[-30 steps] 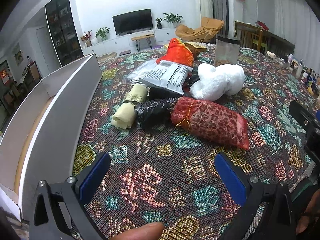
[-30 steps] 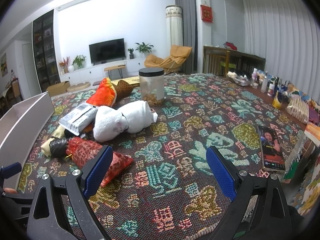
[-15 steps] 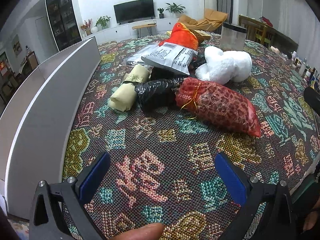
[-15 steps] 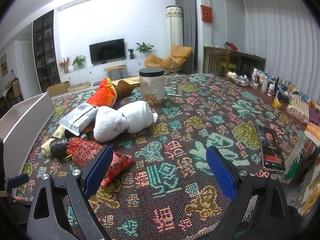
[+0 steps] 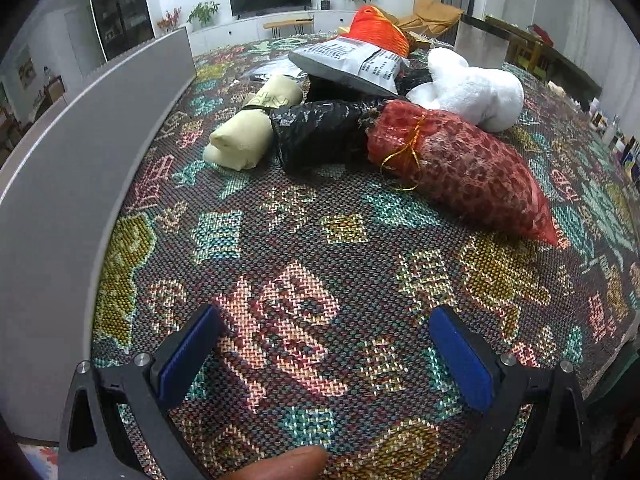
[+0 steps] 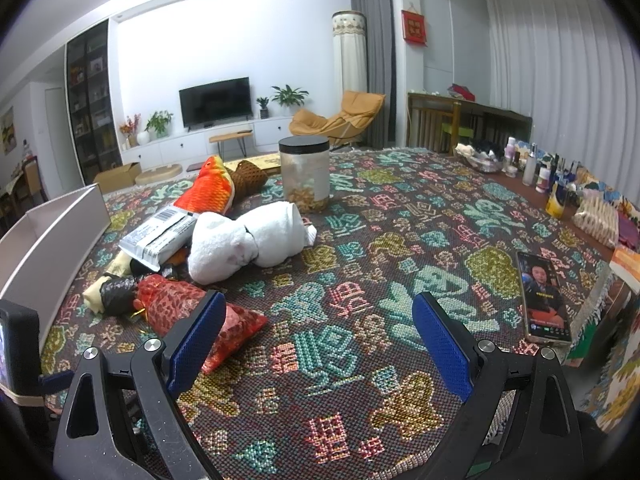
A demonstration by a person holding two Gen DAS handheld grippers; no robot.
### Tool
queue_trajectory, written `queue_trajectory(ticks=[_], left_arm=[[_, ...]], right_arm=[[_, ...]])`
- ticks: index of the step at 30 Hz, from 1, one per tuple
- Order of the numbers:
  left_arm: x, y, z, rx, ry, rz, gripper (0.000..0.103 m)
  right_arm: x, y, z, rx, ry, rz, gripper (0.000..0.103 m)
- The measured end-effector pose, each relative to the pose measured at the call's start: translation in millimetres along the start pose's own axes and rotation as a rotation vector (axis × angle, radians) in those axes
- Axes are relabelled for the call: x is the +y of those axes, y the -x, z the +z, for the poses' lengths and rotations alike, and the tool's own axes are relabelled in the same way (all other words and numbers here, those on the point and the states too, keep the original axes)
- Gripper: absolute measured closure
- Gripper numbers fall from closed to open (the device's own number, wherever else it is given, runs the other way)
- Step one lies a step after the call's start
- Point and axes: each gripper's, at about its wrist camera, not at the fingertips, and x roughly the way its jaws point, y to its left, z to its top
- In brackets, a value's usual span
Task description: Organize soft objects
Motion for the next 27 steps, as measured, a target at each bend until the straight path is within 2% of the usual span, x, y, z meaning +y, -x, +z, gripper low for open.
queue_trajectory(ticks=[14, 22, 27], left_arm=[[1.7, -3.3, 2.0, -0.012, -0.015, -0.014, 0.000], [4.0, -2.2, -0.5, -0.029, -0.059, -0.044, 0.000], [6.0, -0.7, -1.3, -0.012, -0.095, -0.073, 0.000]], right_arm=[[0.5, -0.3, -0.2, 0.001, 0.001, -0.001, 0.007], [2.9, -0.4, -0.7, 0.005, 0.002, 0.003, 0.007], [3.1, -3.0, -0.3, 0.009, 0.000, 0.013, 0.007]])
